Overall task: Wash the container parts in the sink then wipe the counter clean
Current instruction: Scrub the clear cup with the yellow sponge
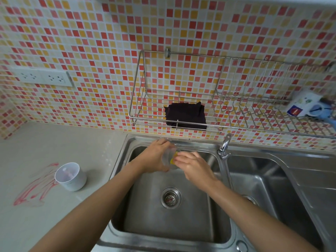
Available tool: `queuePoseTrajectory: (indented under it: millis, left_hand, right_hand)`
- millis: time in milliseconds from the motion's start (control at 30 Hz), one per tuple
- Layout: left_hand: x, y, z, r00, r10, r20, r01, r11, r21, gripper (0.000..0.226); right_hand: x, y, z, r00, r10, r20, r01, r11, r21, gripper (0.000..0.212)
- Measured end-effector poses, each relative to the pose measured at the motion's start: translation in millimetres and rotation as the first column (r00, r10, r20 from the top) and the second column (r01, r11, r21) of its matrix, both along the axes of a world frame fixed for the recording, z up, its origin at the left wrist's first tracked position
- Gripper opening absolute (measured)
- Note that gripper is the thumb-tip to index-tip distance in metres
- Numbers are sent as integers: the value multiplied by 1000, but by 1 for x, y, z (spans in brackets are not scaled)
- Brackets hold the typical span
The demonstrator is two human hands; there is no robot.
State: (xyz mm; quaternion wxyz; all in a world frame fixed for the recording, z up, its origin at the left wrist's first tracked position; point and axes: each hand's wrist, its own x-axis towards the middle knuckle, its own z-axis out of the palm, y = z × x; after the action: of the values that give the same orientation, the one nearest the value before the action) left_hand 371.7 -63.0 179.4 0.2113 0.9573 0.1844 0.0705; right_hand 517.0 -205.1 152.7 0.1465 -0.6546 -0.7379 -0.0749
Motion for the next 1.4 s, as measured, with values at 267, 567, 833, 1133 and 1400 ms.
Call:
queuePoseTrajectory:
  millis: [267,567,833,1133,1400]
  left_hand:
    - [5,-2,-3,1000,-23,4,23,1000,-20,83]
    - [-2,-2,-11,1000,-3,0,3,995,-100,84]
    - [1,1,1,997,-16,-70,8,993,-115,83]
    - [0,0,7,999,14,-39,-22,974,-226,78]
    - [2,-16,-5,983,167,82,-105,860,-499,95]
  right_hand:
    - [9,-1,0,999,22,48,-20,999,-47,43]
    - [6,-10,-1,997,-20,-78,17,999,-45,46]
    - [9,-11,5,992,21,-125,-23,1000,-14,44]
    - [17,-21,-8,988,61,-140,-52,996,72,38]
    - [16,-14,3,976,15,-219,21,986,163,31]
